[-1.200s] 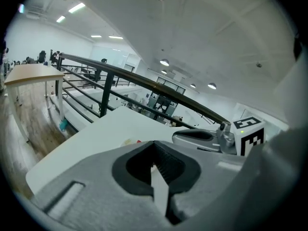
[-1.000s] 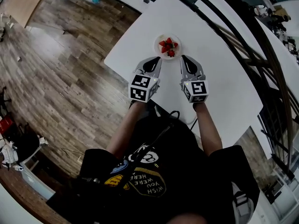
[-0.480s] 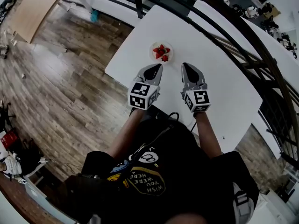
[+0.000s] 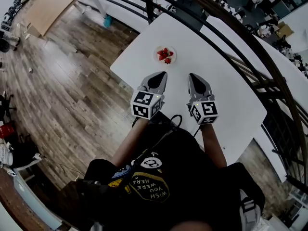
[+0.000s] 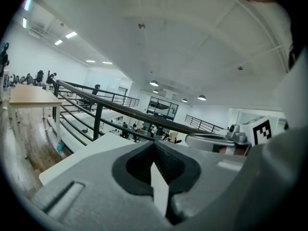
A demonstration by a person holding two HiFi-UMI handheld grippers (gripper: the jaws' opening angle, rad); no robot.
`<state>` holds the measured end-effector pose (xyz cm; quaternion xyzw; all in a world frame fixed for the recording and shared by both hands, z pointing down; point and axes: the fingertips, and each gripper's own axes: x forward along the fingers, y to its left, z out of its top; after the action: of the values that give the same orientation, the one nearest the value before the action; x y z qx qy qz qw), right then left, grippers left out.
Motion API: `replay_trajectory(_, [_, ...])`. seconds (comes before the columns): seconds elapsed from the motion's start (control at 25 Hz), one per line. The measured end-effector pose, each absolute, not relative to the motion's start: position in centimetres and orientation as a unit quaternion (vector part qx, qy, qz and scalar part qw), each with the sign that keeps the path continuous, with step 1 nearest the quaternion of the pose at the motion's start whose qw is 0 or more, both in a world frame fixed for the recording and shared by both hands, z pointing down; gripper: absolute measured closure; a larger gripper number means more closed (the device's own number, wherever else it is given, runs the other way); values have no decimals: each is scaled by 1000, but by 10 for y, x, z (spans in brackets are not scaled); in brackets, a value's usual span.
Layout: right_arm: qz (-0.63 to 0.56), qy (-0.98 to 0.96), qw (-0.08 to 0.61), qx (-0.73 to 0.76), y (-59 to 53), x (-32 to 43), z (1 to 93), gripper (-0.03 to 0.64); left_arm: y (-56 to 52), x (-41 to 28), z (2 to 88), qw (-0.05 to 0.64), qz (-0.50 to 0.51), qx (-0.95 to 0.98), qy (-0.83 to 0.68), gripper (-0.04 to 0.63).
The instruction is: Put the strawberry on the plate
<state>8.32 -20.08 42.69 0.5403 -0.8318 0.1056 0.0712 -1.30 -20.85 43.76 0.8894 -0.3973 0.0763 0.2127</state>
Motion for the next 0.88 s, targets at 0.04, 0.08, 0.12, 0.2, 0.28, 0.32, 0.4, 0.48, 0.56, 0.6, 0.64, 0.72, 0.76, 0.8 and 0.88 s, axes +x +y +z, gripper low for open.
replay_trajectory(0.04, [109, -832, 71, 539, -194, 88, 427, 614, -202, -13, 435, 206, 76, 889, -401, 594])
replay_trajectory(0.08, [111, -832, 71, 538, -188, 92, 428, 614, -197, -13, 433, 198, 77, 889, -406, 594])
replay_trajectory(0.12, [113, -833, 71, 538, -183, 95, 429, 614, -191, -13, 431, 193, 76, 888, -410, 594])
replay_trajectory(0.2, [111, -835, 68, 534, -173, 100, 427, 614, -180, -13, 427, 191, 72, 886, -416, 594])
replay_trajectory(0.28, [107, -838, 64, 531, -162, 102, 423, 614, -168, -11, 425, 189, 69, 886, -419, 594])
replay_trajectory(0.32, [104, -839, 61, 530, -157, 103, 421, 614, -163, -10, 423, 187, 69, 886, -419, 594])
replay_trajectory(0.4, [102, -840, 56, 530, -147, 105, 418, 614, -152, -5, 421, 182, 69, 887, -418, 594])
replay_trajectory(0.48, [103, -842, 52, 527, -138, 107, 418, 614, -142, -1, 419, 178, 68, 888, -418, 594])
replay_trajectory(0.56, [103, -844, 49, 525, -131, 108, 417, 614, -135, 1, 418, 172, 68, 888, -421, 594])
replay_trajectory(0.6, [102, -844, 48, 524, -128, 109, 416, 614, -133, 1, 417, 169, 67, 887, -423, 594])
replay_trajectory(0.64, [101, -845, 47, 523, -126, 110, 415, 614, -131, 1, 416, 167, 67, 887, -426, 594])
replay_trajectory(0.72, [100, -846, 45, 522, -123, 111, 413, 614, -126, 2, 414, 164, 66, 886, -428, 594])
replay_trajectory(0.76, [99, -847, 43, 521, -121, 112, 411, 614, -123, 1, 413, 163, 65, 886, -429, 594])
replay_trajectory(0.8, [99, -848, 40, 519, -120, 112, 410, 614, -121, 0, 411, 160, 64, 886, -431, 594])
replay_trajectory(0.88, [96, -850, 36, 516, -117, 110, 407, 614, -116, -3, 408, 156, 63, 885, -434, 594])
